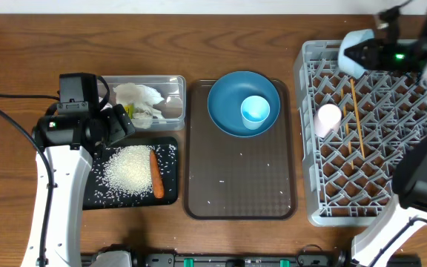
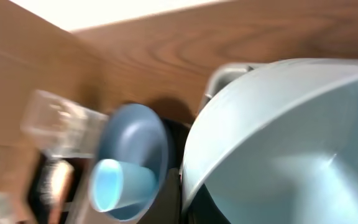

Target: Sort waste into correct bins and load items into the dishwasher rack

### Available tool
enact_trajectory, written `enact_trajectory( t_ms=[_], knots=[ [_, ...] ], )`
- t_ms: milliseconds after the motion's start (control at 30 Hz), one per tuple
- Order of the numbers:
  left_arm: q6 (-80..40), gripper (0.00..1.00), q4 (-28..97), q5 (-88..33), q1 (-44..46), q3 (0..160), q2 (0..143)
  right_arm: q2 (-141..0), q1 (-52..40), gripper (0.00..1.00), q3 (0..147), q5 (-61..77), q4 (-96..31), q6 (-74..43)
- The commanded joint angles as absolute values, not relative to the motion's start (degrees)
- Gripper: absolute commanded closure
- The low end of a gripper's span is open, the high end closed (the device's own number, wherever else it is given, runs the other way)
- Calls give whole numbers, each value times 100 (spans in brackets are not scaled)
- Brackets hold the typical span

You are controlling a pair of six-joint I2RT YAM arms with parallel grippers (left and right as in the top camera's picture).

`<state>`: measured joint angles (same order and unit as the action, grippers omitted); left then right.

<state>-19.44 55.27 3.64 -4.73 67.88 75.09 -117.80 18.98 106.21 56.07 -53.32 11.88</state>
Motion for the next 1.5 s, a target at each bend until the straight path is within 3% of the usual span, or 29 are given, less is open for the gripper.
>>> enact_trajectory(
  t_ms=[0,333,900,967,1067,1267,1433,1467],
  knots=[
    [-1931,1,5537,454,-497,6849,7448,-11636,2169,99,10488,6969,-5358,1494],
    [-1931,1,5537,454,-497,6849,7448,-11636,2526,99,9137,8479,-4042,1717],
    [-1931,1,5537,454,-497,6849,7448,-11638,3096,99,7898,8576,-2399,1208],
    [-1931,2,5537,454,-497,6849,7448,-11638,3138,83,7898,8545,-2397,976],
    [-1931,1,5537,454,-497,6849,7448,-11636,3321,69,7898,8263,-2477,427],
    [-1931,1,5537,454,-497,6849,7448,-11636,3948,54,7898,7496,-3144,340],
    [-1931,1,5537,454,-497,6849,7448,-11622,4370,4,7913,7356,-3135,-99],
    [-1931,1,5537,456,-497,6849,7448,-11601,4431,1,7913,7205,-3166,-176]
  ],
)
